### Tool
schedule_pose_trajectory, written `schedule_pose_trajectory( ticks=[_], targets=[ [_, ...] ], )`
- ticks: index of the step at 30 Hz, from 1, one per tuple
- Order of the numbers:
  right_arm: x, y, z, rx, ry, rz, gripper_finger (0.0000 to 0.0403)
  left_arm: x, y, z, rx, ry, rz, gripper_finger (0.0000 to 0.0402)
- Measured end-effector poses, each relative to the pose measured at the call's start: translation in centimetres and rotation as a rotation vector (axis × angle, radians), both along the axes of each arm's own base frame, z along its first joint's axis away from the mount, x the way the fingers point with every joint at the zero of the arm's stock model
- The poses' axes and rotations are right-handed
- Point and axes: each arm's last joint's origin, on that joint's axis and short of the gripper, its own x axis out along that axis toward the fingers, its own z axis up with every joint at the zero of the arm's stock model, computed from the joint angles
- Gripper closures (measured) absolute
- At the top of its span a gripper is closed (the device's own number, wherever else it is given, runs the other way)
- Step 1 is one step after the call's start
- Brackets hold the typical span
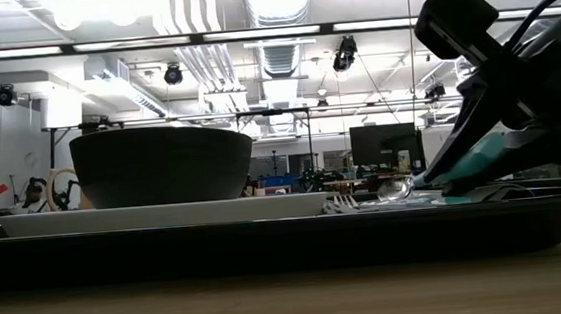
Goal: Set up tray
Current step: Put the green spoon to the right of the green table knife on the gray table napkin on the black serving tray
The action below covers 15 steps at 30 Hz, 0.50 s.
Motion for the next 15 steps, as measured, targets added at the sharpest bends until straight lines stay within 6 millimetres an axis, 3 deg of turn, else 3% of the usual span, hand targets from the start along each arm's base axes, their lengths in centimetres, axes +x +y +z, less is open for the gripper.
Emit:
schedule_pose_trajectory(
  ticks=[4, 10, 15],
  targets=[
    [0.11, -0.17, 0.14, 0.013, -0.009, -0.01, 0.0359, -0.1, -0.17, 0.0, -0.017, -0.002, -0.01, 0.0121],
    [0.08, -0.13, 0.51, 0.024, -0.02, -0.002, 0.0284, -0.33, -0.62, -0.02, -0.051, 0.005, -0.074, 0.0121],
    [0.13, -0.06, 0.89, 0.03, -0.035, -0.001, 0.025, -0.45, -0.78, -0.01, -0.055, 0.005, -0.09, 0.0121]
  ],
)
